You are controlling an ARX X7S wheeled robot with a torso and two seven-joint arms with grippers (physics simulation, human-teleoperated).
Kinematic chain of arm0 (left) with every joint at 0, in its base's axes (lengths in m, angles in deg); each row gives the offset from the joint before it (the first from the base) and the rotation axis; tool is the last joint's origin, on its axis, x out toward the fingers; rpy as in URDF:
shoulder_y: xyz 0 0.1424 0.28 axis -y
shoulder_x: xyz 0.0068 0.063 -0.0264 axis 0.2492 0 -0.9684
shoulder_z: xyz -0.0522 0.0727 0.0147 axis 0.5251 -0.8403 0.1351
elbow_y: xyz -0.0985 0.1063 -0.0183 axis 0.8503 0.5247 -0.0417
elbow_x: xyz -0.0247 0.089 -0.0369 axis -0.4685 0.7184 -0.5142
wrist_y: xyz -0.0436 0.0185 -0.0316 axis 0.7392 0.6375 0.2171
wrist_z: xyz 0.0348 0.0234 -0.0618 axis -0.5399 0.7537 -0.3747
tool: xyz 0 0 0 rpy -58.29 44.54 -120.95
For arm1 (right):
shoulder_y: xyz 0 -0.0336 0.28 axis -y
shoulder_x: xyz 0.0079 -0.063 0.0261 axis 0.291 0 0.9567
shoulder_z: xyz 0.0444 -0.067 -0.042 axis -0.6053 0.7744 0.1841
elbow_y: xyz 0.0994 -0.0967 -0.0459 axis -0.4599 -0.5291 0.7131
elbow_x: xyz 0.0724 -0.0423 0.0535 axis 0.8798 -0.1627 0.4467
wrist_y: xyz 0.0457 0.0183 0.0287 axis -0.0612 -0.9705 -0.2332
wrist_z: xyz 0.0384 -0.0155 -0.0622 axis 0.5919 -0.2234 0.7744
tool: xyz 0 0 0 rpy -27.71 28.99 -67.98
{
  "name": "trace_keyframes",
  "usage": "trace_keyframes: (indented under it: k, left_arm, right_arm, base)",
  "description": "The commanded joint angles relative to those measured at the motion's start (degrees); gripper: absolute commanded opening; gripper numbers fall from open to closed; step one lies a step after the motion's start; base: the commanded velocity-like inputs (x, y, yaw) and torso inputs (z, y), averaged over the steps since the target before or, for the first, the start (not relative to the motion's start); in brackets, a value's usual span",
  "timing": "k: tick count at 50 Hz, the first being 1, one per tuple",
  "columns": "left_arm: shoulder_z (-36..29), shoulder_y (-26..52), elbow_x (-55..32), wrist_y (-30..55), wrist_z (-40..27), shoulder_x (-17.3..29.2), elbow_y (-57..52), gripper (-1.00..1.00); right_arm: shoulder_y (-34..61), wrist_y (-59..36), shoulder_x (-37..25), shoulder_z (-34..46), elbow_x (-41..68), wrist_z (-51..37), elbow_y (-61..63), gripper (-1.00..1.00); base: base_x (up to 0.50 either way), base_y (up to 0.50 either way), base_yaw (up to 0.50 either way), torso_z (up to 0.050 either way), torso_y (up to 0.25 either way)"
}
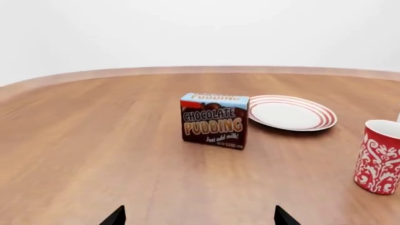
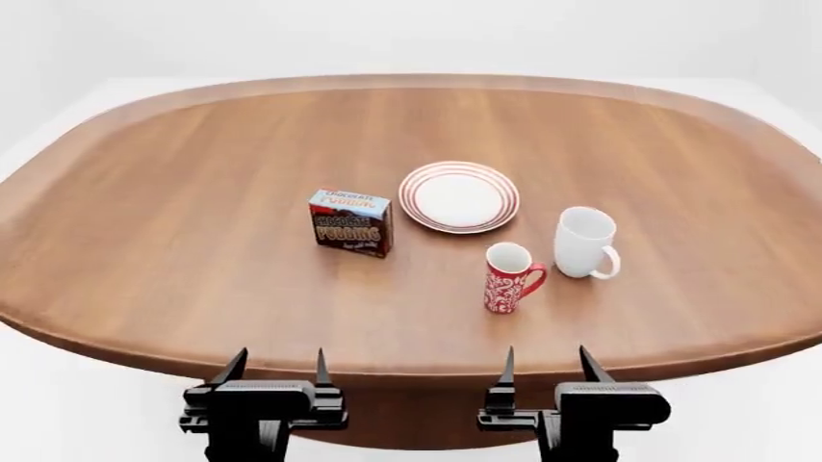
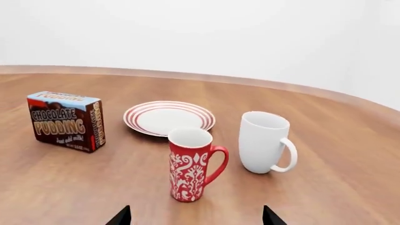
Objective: Put the chocolate pudding to the right of the plate.
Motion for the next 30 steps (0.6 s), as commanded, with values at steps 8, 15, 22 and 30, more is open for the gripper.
trace_keyframes:
  k: [8,15,22,30]
  left_arm:
    - [-1.8,1.9,-2.0,12.1,-1.6,2.6,-8.1,1.0]
    - [2.8,21.4,-10.2,51.3,-1.4,8.0,-31.8,1.0]
    - [2.8,31.3,-10.8,59.2,-2.0,10.0,-33.5,1.0]
    - [2.8,30.8,-10.5,56.9,-2.2,9.8,-31.4,1.0]
  right_arm:
    - [2.9,-10.3,-1.9,1.4,1.8,-0.8,5.1,1.0]
    - [19.6,-48.4,-6.2,-0.5,7.9,2.4,32.1,1.0]
    - [31.7,-60.6,-7.1,-2.8,11.3,4.4,34.8,1.0]
    - [32.2,-60.4,-7.7,-2.5,11.1,4.1,33.5,1.0]
  base:
    - [0.0,0.25,0.0,0.0,0.0]
    - [0.0,0.0,0.0,0.0,0.0]
    - [0.2,0.0,0.0,0.0,0.0]
    - [0.5,0.0,0.0,0.0,0.0]
